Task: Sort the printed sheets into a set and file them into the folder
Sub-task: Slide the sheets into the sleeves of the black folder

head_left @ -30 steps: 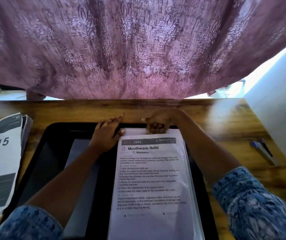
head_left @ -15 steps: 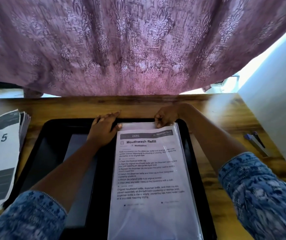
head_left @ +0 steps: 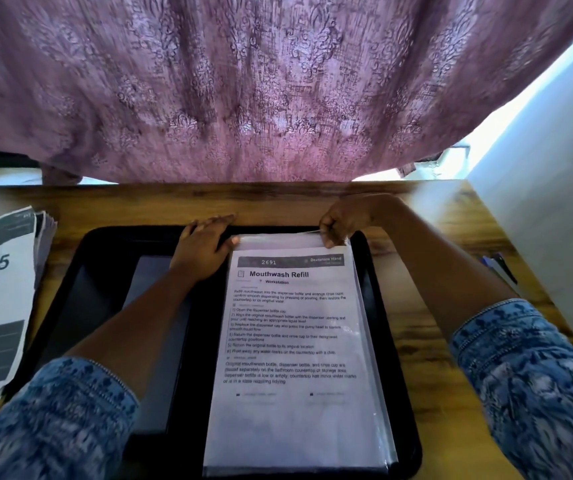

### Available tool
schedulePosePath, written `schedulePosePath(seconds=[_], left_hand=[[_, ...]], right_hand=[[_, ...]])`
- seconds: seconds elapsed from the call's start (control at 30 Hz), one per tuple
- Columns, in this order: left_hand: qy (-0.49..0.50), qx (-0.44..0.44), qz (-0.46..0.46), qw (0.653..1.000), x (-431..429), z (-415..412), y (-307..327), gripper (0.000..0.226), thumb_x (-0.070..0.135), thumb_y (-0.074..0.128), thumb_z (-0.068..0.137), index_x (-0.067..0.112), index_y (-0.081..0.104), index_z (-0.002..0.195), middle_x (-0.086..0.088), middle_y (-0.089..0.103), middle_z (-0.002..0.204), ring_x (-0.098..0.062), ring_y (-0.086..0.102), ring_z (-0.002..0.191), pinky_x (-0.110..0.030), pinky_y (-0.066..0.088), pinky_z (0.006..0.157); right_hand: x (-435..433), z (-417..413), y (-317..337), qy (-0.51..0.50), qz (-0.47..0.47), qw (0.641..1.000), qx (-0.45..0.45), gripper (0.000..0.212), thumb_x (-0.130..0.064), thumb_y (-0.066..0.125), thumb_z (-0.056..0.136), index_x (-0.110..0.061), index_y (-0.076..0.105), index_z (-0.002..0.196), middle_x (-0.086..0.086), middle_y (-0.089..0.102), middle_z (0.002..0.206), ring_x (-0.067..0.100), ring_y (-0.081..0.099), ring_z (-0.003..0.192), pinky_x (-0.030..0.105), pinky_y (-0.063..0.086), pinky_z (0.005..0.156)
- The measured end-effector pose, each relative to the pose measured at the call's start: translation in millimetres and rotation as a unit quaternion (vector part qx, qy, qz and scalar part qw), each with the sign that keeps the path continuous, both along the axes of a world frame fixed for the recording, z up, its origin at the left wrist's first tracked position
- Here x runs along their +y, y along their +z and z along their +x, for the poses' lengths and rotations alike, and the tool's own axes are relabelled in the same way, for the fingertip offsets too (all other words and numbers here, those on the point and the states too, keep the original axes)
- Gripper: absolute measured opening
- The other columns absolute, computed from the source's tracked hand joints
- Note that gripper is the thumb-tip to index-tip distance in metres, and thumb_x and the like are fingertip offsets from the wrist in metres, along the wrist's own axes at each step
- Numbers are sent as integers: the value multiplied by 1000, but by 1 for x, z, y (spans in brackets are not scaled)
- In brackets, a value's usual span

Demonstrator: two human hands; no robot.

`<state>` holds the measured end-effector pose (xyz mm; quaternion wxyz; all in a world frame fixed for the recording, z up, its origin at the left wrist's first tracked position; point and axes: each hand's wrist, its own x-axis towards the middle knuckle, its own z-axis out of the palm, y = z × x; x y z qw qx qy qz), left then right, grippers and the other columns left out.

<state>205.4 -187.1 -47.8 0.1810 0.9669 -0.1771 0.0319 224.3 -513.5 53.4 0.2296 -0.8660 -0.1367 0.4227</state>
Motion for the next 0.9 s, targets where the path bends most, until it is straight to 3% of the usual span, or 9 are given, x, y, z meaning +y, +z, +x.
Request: schedulePosePath(seconds=[0.2,0.3,0.4,0.47,0.57,0.63,0.73,0.83,0.9], left_hand=[[-14,-9,-11,1000,0,-2,3,64,58,27,91,27,37,147,-4,47,145,-19,38,137,-40,20,113],[-12,-56,-61,996,2,-7,13,54,47,34,93,23,48,140,-4,55,138,-23,49,127,-42,35,105],[44,-151,-79,984,1,-25,28,39,35,43,94,23,58,128,-2,62,126,-26,54,111,-43,37,95],[67,-158,-95,981,1,-42,33,34,37,43,93,23,63,117,-5,67,111,-31,59,99,-44,40,88],[48,-73,-113,990,2,-71,30,44,49,38,88,23,69,106,-3,69,101,-30,61,92,-43,49,79],[47,-42,-111,992,3,-92,22,47,54,39,85,25,69,107,0,67,106,-27,60,96,-41,49,80],[59,-23,-125,990,1,-124,12,50,57,42,83,25,70,109,3,65,118,-26,60,104,-39,45,87],[41,8,-198,979,0,-152,9,53,61,47,81,23,72,109,10,58,126,-23,54,120,-40,39,102],[37,48,-226,972,-1,-165,13,51,67,49,78,31,72,107,11,50,134,-17,40,134,-36,23,112]], right_hand=[[1,-14,-7,-95,53,991,-72,17,-5,64,87,-19,63,77,-9,64,72,4,51,65,18,42,61],[-4,-32,-11,-239,167,952,-90,17,-7,67,86,-14,58,74,-13,61,62,-1,50,59,18,42,57],[-4,-55,-17,-341,232,904,-113,24,-4,67,85,-16,50,73,-7,55,65,7,51,66,22,47,55],[-1,-74,-16,-383,272,875,-116,16,-3,63,88,-14,51,91,2,58,78,15,53,69,29,50,57],[2,-106,-13,-462,320,823,-86,37,-19,59,93,-23,38,123,2,60,91,18,57,65,28,53,49],[5,-128,-13,-480,310,816,-83,35,-28,57,94,-22,37,122,1,58,91,16,58,64,26,51,48],[9,-161,-25,-545,317,772,-86,16,-34,53,96,-19,50,101,3,59,83,15,59,62,27,48,52],[13,-199,-37,-574,329,749,20,41,-50,41,97,-15,60,90,5,66,75,20,64,64,31,52,58],[18,-214,-44,-544,372,743,116,54,-55,37,95,-10,66,104,15,71,95,30,69,87,44,56,80]])
